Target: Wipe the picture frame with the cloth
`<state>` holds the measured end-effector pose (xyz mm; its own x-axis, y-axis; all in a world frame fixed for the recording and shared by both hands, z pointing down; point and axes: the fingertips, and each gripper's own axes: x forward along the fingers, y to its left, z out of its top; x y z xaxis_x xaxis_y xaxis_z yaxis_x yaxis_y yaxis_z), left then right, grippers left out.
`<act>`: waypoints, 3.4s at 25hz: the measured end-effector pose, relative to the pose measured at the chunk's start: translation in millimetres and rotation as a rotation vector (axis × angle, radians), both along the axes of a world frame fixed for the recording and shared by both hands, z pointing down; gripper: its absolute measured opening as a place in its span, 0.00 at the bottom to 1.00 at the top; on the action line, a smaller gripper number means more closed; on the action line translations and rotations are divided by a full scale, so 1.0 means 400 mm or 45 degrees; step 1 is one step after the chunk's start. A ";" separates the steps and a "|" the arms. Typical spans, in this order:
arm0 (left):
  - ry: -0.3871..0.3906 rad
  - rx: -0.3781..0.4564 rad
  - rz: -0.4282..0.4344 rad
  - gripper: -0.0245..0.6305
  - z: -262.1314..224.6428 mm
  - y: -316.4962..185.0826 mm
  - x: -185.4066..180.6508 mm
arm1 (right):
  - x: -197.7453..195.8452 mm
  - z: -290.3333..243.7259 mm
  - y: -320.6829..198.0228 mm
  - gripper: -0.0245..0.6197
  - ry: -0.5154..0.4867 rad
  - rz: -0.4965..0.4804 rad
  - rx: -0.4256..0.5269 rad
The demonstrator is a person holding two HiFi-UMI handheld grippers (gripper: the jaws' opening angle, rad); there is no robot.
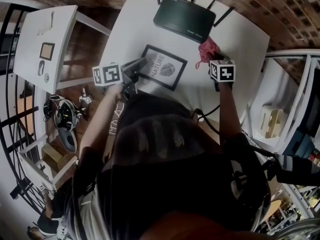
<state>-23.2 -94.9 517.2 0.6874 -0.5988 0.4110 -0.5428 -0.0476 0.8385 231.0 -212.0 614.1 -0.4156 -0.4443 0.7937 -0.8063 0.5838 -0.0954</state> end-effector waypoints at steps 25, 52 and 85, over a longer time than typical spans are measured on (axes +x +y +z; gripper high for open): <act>0.166 0.074 0.851 0.04 0.120 -0.094 0.025 | -0.617 -0.262 0.443 0.15 -0.382 -0.367 -0.207; -0.182 0.166 1.321 0.04 0.196 -0.033 0.075 | -0.755 -0.023 0.419 0.16 0.090 -0.464 -0.134; -0.493 0.102 1.290 0.04 0.246 -0.049 0.079 | -0.585 -0.016 0.446 0.16 0.023 -0.436 -0.177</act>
